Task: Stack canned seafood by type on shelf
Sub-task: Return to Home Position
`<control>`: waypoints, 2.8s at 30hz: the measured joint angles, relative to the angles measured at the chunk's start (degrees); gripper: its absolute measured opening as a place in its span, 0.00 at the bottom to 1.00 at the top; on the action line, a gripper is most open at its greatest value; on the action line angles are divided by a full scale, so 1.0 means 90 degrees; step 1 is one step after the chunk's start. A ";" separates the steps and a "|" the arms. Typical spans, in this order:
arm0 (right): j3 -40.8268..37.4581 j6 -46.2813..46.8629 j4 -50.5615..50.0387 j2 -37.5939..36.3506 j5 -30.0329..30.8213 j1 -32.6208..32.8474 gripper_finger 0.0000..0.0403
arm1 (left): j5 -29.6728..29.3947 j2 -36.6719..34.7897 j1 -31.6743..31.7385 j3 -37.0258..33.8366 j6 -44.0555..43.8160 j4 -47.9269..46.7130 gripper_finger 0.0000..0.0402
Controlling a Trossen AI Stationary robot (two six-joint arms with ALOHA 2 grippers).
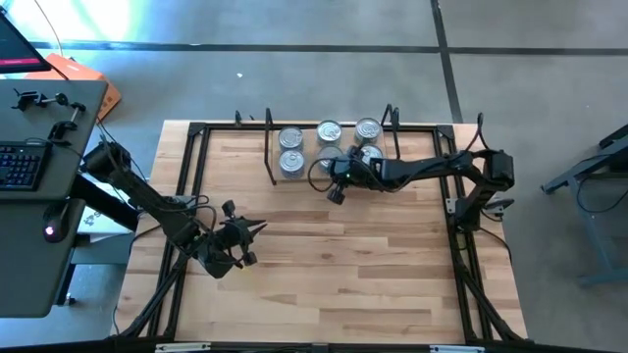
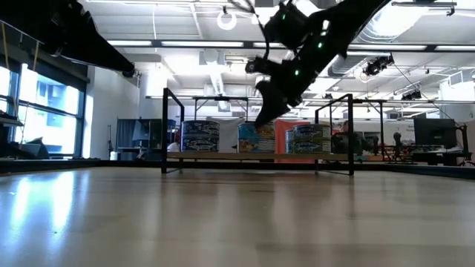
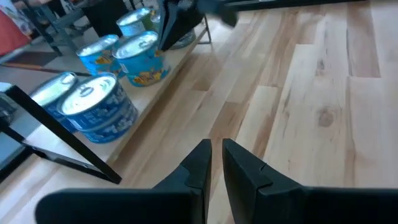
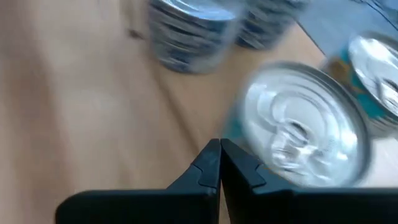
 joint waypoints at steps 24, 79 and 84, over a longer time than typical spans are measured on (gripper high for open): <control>-0.4759 0.3425 0.1467 -0.5793 -0.1135 0.3496 0.00 | 0.0067 0.0911 0.0046 0.0000 0.0463 0.1100 0.08; -0.6538 0.1269 0.0814 -0.9979 -0.2181 0.0470 0.00 | 0.4673 -0.7695 0.3506 -0.3560 0.2730 0.1173 0.00; -0.6538 0.1537 0.0804 -0.9981 -0.1984 0.0470 0.00 | 0.4672 -0.7634 0.3503 -0.3560 0.2675 0.1173 0.00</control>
